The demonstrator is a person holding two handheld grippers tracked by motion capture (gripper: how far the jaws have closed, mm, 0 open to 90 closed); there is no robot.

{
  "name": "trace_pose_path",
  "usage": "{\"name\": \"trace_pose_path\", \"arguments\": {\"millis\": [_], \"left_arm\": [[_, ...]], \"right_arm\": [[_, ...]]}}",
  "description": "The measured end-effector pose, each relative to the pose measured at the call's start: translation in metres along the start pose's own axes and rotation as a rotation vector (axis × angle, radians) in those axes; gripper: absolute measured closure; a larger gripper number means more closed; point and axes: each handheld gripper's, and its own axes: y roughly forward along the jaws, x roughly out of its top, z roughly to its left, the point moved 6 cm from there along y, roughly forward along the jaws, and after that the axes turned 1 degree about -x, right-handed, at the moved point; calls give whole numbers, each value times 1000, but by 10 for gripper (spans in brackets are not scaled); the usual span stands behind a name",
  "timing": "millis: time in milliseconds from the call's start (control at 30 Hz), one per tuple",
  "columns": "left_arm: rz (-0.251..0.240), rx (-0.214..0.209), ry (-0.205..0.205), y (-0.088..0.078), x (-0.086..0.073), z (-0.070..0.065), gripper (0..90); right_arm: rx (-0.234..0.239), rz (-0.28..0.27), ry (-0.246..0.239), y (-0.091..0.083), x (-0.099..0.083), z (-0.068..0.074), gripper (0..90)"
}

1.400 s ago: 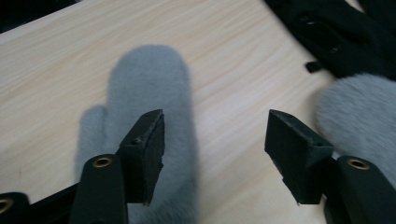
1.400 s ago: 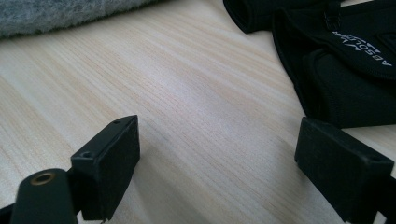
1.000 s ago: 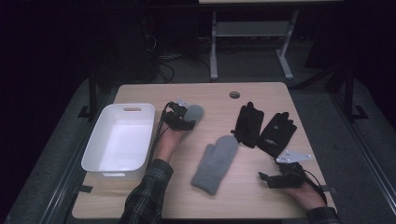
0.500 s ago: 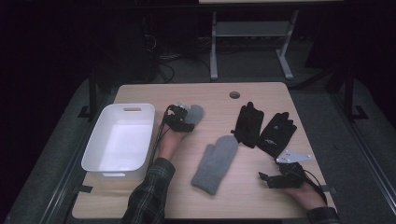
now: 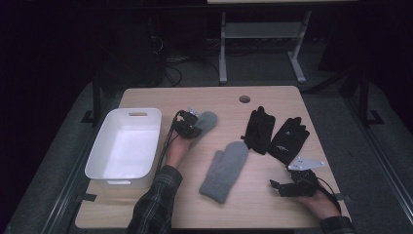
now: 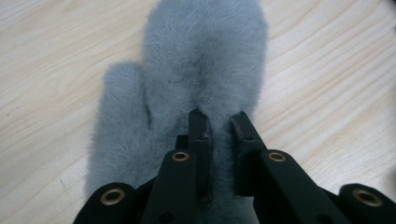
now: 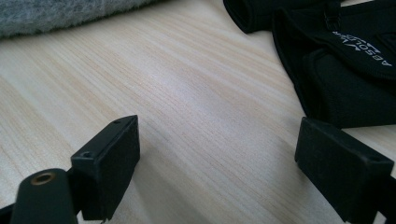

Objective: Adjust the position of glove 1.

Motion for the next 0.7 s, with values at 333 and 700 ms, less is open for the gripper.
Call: {"name": "trace_pose_path", "arguments": {"millis": [333,700], "left_arm": [[-54,-52,-34,-22,9,-1,828],[-94,-110,-39,-57,20,-16,828]], "right_arm": [[0,1,1,0,0,0,138],[0,0,1,0,0,0,138]]}}
